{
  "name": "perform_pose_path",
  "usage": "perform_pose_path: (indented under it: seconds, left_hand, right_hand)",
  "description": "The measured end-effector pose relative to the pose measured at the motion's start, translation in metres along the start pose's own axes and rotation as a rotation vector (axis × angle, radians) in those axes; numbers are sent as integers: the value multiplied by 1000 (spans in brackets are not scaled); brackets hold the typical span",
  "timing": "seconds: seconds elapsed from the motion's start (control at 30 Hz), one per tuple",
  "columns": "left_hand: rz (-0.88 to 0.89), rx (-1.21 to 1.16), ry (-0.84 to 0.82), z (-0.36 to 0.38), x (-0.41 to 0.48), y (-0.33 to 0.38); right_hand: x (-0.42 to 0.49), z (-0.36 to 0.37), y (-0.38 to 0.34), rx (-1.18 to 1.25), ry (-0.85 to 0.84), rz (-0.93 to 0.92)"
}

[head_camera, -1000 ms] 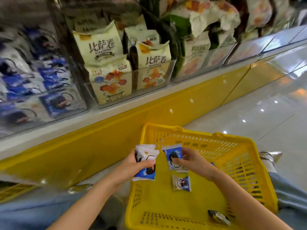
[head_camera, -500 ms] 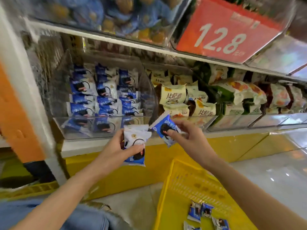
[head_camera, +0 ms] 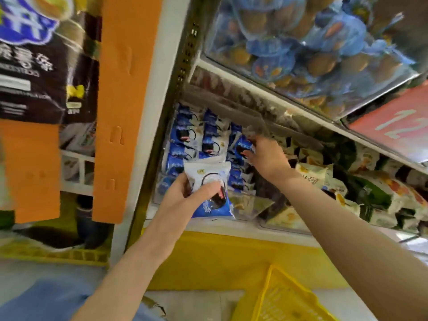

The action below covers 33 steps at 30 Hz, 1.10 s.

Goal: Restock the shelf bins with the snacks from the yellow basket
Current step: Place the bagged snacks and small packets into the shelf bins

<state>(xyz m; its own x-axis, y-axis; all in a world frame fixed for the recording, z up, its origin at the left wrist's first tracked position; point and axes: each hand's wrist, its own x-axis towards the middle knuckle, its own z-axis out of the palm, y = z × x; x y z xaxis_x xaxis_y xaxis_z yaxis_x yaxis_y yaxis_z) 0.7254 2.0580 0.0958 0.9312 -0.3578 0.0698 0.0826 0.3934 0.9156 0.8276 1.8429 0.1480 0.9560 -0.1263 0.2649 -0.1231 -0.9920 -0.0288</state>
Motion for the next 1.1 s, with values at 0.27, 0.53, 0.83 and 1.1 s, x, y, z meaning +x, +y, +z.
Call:
perform_pose_path:
  seconds: [0.27,0.53,0.83,1.1]
  left_hand:
    - [-7,-94,66,-18,13,5]
    - [17,-125,28,-9,19,3]
    - [70,-121,94,-2,17,-6]
    - [99,70,70,4,9,-10]
  right_hand:
    - [47,22,7,80,-98,21]
    - [41,27,-4,-188,26,-16]
    - [-50,-17,-37,923,-94,62]
    - [-119,-43,-52,890,-422,-93]
